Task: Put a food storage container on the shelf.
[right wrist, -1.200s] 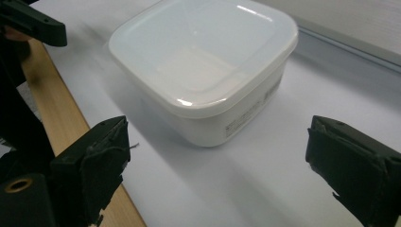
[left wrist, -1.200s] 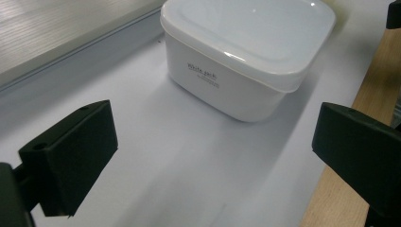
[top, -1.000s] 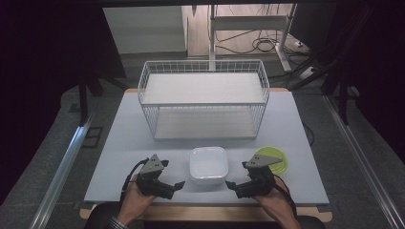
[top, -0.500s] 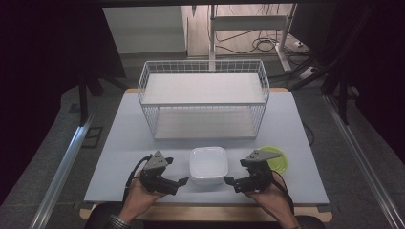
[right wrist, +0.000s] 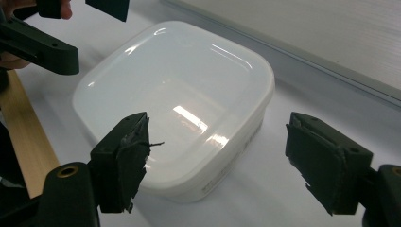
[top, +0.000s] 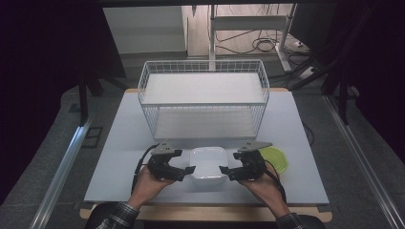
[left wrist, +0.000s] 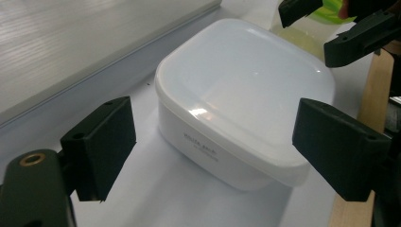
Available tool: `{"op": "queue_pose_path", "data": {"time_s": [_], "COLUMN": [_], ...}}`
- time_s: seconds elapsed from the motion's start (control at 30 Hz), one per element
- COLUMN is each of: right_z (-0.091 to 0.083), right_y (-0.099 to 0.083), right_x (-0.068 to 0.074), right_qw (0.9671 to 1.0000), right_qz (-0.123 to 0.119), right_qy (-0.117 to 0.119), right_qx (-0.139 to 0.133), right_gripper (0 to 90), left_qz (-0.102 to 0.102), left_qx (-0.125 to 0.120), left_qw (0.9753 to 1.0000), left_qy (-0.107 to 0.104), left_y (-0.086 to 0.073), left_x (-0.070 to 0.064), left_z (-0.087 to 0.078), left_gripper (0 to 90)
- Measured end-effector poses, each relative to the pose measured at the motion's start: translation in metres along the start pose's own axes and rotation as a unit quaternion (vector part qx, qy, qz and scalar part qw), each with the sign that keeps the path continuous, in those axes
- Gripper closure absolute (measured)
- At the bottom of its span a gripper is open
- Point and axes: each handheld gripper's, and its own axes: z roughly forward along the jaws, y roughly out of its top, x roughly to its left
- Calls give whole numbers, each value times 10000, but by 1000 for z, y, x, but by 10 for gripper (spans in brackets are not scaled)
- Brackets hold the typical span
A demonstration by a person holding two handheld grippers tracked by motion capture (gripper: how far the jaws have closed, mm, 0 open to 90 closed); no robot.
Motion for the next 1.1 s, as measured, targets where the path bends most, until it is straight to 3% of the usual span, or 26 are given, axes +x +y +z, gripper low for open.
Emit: {"op": "queue_pose_path", "data": {"time_s": [0.13, 0.27, 0.4, 0.53, 0.7, 0.9, 0.97, 1.03, 1.1], "right_z": [8, 13, 14, 10, 4, -1, -1, 3, 5], "right_y": [2, 3, 3, 2, 1, 2, 1, -1, -4], "right_x": [-4, -7, -8, -7, -8, -10, -9, -12, -13], "right_qw": [9998, 9989, 9977, 9972, 9952, 9929, 9928, 9891, 9872], "right_qz": [63, 221, 374, 475, 754, 1013, 1022, 1222, 1347], "right_qy": [129, 345, 503, 484, 484, 454, 453, 618, 720], "right_qx": [131, 208, 259, 312, 390, 437, 433, 546, 464], "right_gripper": [250, 283, 324, 390, 485, 553, 530, 403, 409], "left_qz": [15, -115, -380, -470, -585, -529, -511, -322, -318], "left_qx": [183, 182, 252, 291, 322, 266, 207, 196, 195], "left_qw": [9998, 9995, 9969, 9968, 9961, 9969, 9969, 9979, 9981], "left_qy": [-71, -232, -645, -576, -569, -509, -561, -521, -488], "left_y": [-1, -2, -4, -4, -4, -7, -8, -8, -9], "left_x": [1, 2, 3, -1, -4, -9, -8, -12, -13], "left_z": [11, 13, 17, 15, 8, 4, 3, 2, 2], "left_gripper": [131, 131, 157, 180, 324, 382, 398, 467, 467]}}
